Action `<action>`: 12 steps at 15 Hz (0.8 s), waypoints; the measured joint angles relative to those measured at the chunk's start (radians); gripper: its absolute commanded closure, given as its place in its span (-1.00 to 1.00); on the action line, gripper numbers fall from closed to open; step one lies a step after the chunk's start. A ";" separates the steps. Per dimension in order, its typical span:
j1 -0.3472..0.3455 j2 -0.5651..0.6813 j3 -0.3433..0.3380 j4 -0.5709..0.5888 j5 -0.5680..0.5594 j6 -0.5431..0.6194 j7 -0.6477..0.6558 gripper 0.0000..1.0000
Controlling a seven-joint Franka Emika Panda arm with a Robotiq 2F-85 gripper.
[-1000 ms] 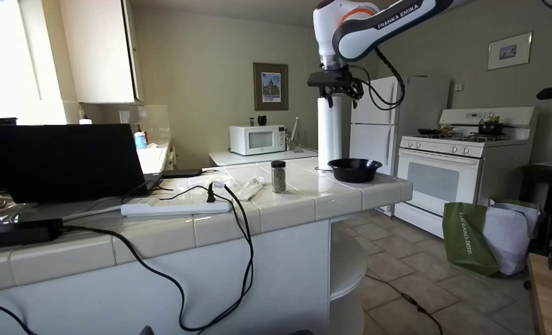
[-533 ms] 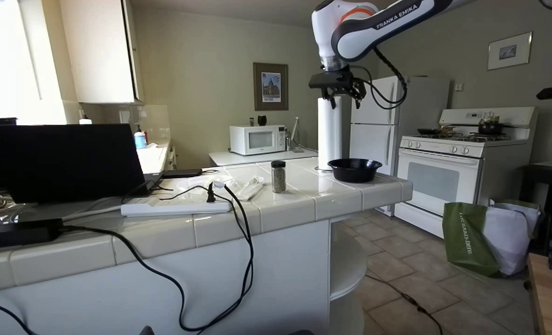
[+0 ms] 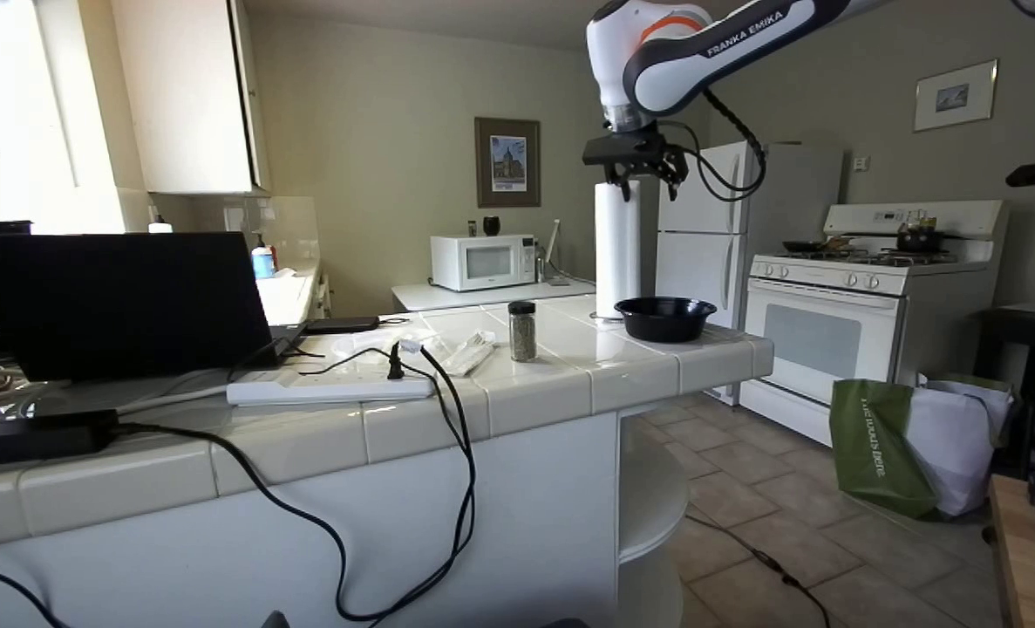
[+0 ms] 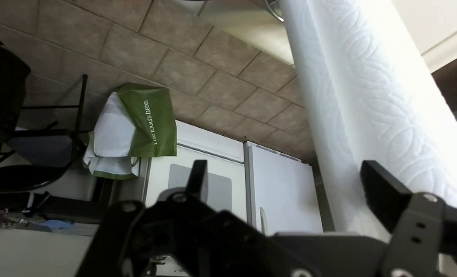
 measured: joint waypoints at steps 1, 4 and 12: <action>-0.001 -0.001 -0.001 0.000 -0.001 0.011 -0.014 -0.77; -0.002 -0.003 -0.004 0.000 -0.004 0.065 -0.064 -0.15; -0.003 -0.020 -0.020 -0.002 -0.006 0.130 -0.128 1.00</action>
